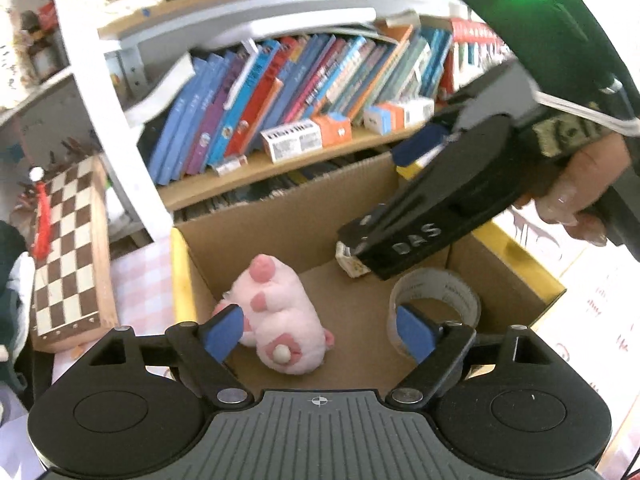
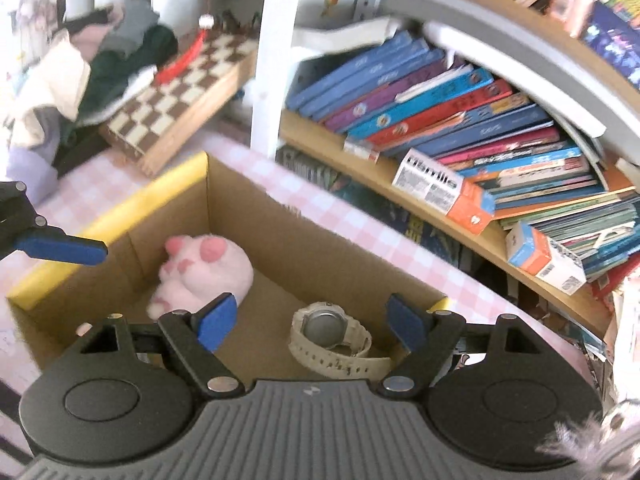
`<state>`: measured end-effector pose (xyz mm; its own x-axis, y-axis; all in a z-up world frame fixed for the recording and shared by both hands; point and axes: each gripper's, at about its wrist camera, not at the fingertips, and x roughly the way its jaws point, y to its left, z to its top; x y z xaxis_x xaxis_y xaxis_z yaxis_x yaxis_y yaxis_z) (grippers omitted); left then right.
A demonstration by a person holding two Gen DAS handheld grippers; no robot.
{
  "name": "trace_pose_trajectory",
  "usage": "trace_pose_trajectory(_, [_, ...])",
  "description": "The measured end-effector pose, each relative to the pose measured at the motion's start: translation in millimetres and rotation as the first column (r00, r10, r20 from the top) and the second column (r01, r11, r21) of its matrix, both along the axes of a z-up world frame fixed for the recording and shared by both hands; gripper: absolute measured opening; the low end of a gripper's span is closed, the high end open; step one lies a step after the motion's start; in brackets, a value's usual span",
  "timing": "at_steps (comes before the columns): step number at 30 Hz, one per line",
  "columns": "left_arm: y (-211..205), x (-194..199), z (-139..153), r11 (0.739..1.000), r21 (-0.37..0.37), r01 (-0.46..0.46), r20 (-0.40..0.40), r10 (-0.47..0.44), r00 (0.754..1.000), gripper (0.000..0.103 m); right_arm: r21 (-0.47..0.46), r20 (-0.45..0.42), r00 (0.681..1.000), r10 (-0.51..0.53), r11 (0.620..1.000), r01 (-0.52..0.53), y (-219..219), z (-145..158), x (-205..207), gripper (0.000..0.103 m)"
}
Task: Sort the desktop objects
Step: 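Withdraw both tools from the yellow box back over the table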
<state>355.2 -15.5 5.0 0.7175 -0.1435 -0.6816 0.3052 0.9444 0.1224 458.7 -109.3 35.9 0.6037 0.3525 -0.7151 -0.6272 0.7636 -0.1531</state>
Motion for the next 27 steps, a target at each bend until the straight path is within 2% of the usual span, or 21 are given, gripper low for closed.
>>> trace_pose_trajectory(14, [33.7,-63.2,50.0,0.991,-0.121,-0.053,0.166,0.072,0.983,0.090,0.136,0.112,0.993,-0.047,0.990,0.031,-30.2,49.8,-83.7,0.084])
trace_pose_trajectory(22, [46.2,-101.2,53.7,0.991,-0.120,-0.051,0.194,0.074,0.978,0.090,0.145,0.141,0.987,-0.084,0.987,0.063,-40.9,49.4,-131.3,0.084])
trace_pose_trajectory(27, [50.0,-121.5,46.6,0.992,-0.121,-0.046,0.180,0.067,0.981,0.091,0.140,0.141,0.984,-0.105,0.986,0.085,-44.2,39.9,-160.0,0.084])
